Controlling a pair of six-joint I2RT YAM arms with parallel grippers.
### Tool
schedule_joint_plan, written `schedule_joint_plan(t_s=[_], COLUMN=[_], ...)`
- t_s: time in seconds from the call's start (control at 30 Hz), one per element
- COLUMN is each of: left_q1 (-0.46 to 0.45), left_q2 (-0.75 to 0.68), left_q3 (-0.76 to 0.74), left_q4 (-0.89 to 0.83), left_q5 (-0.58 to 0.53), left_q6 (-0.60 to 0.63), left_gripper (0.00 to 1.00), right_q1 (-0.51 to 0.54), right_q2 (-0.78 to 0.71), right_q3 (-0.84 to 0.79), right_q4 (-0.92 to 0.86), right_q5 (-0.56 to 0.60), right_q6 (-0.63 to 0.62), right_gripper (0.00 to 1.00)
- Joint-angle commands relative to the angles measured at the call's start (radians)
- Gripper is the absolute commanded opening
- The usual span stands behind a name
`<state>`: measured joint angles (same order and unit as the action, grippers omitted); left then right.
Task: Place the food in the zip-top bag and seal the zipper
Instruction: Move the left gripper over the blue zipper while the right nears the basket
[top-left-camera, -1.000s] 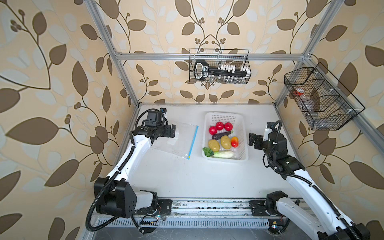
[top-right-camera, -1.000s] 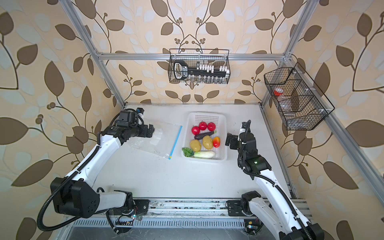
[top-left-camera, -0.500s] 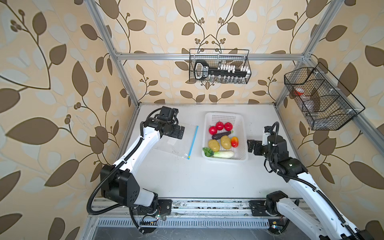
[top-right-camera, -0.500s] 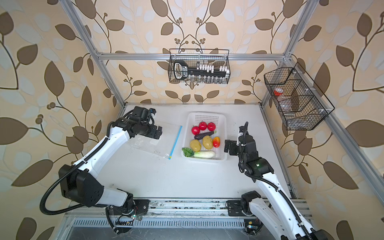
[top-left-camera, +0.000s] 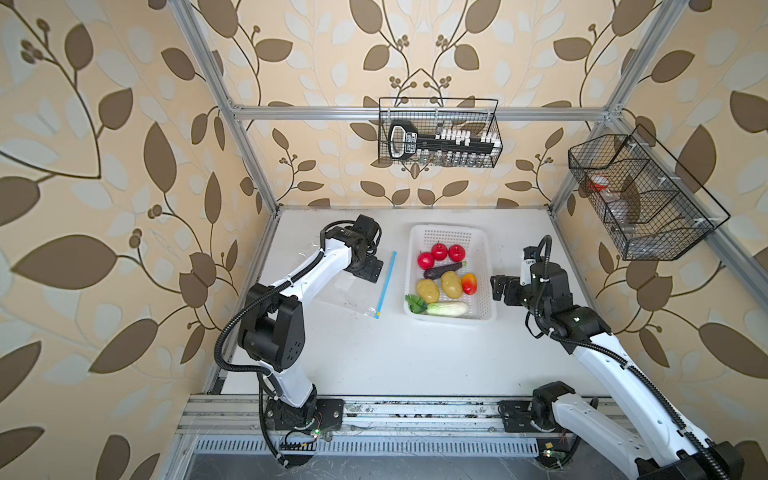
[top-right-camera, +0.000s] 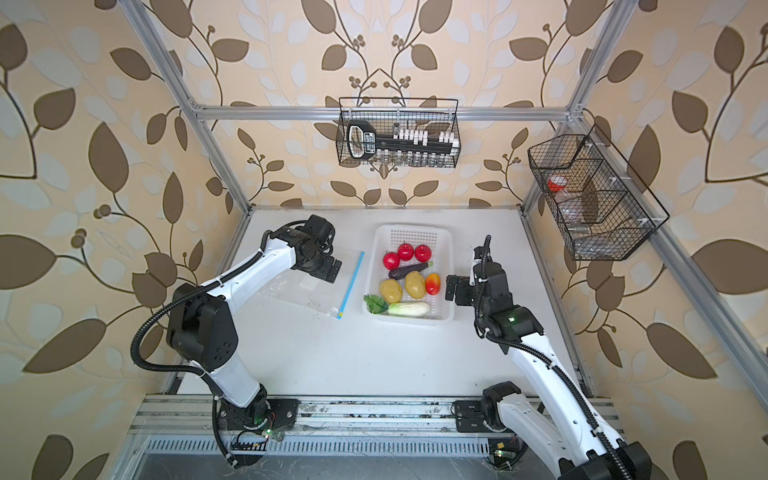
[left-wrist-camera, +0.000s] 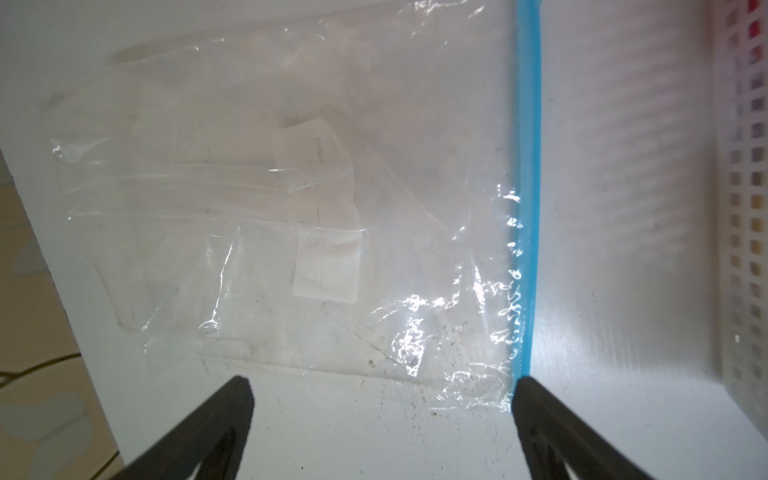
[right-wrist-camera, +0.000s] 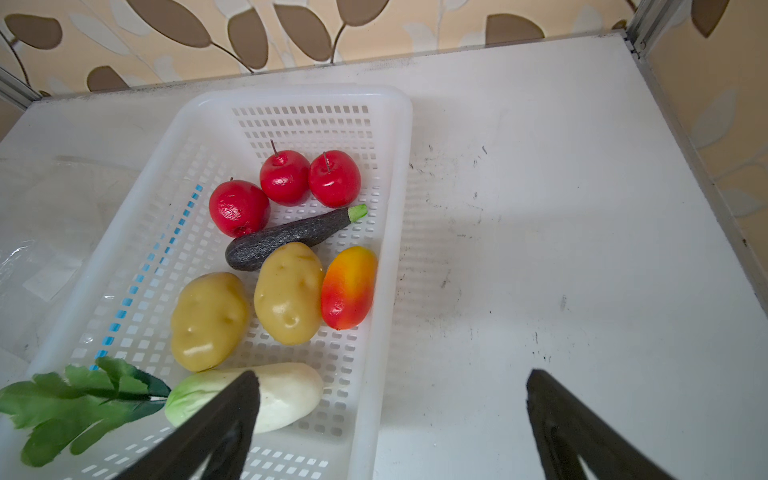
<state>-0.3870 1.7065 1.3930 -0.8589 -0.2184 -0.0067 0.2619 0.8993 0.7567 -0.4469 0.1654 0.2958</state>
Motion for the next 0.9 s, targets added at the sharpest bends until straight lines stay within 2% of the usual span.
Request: schedule_joint_plan(t_s=[0.0, 0.13, 0.33, 0.53, 0.87], left_q1=[-0.004, -0.033, -0.089, -0.154, -0.160], left_q2=[-0.034, 0.005, 0.037, 0.095, 0.233], left_q3=[0.001, 0.029, 0.030, 0.070, 0.088], left_q4=[0.005, -0.011, 0.012, 0.017, 0.080], left_q5=[-0.068, -0.070, -0.113, -0.133, -0.156], left_q6=[-0.039, -0.067, -0.083, -0.087, -0.098], left_gripper=[0.99, 0.99, 0.99, 0.99, 0.99], right_q1=[0.006, 0.029, 0.080, 0.088, 0.088], right_q2=[0.009, 0.013, -0.010, 0.006, 0.044], right_q3=[0.060, 0.083, 0.062, 0.038, 0.032], right_q4=[-0.007, -0.038, -0.047, -0.002, 0.002], right_q5=[-0.054, -0.074, 0.025, 0.052, 0.087], right_q6=[0.033, 0.057, 0.097, 0.113, 0.087], right_gripper=[1.00, 1.00, 1.00, 1.00, 1.00])
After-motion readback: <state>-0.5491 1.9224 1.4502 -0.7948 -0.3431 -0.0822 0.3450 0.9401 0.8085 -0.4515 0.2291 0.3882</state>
